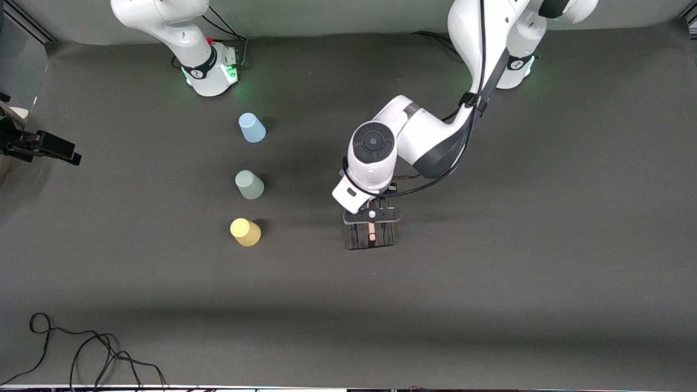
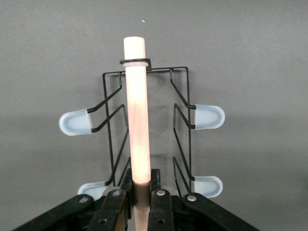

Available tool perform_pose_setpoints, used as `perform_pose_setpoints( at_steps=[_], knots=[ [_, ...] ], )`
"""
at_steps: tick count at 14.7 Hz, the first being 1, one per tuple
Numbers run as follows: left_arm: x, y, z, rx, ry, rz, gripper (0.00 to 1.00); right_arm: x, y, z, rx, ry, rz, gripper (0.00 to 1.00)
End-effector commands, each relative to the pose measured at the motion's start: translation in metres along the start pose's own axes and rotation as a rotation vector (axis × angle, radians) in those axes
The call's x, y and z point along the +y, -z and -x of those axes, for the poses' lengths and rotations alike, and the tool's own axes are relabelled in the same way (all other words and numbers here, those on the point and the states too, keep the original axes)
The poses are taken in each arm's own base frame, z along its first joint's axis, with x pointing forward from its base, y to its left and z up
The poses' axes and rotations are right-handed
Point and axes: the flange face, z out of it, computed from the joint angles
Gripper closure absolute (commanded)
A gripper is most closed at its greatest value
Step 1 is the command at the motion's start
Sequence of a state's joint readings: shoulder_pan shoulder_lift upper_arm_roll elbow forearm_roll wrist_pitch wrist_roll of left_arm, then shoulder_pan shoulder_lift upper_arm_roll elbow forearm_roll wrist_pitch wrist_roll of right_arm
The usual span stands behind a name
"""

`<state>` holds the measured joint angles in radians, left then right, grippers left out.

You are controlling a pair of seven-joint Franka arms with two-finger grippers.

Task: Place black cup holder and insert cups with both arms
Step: 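Carry the rack with the left gripper and set it beside the cups, then release the rack and withdraw the left gripper while the right gripper reaches the green cup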

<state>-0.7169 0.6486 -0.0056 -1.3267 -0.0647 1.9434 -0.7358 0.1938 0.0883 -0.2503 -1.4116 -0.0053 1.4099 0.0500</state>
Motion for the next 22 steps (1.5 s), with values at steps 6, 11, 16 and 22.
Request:
perform_pose_setpoints(
  at_steps=[6,11,16,22],
  knots=[
    [0.016,-0.005,0.015,0.022,0.011,-0.014,0.60,-0.004,-0.007,0.000,-0.050,0.013,0.008,0.00],
    [0.010,-0.005,0.008,0.037,-0.006,-0.041,0.01,-0.018,-0.015,0.004,-0.068,0.024,0.007,0.00],
    [-0.036,0.081,-0.021,0.093,0.063,0.024,0.00,-0.087,-0.034,0.013,-0.094,-0.017,0.032,0.00],
    [-0.185,0.196,-0.050,0.053,-0.011,-0.022,0.00,-0.150,-0.083,0.030,-0.075,-0.066,0.042,0.00]
  ],
)
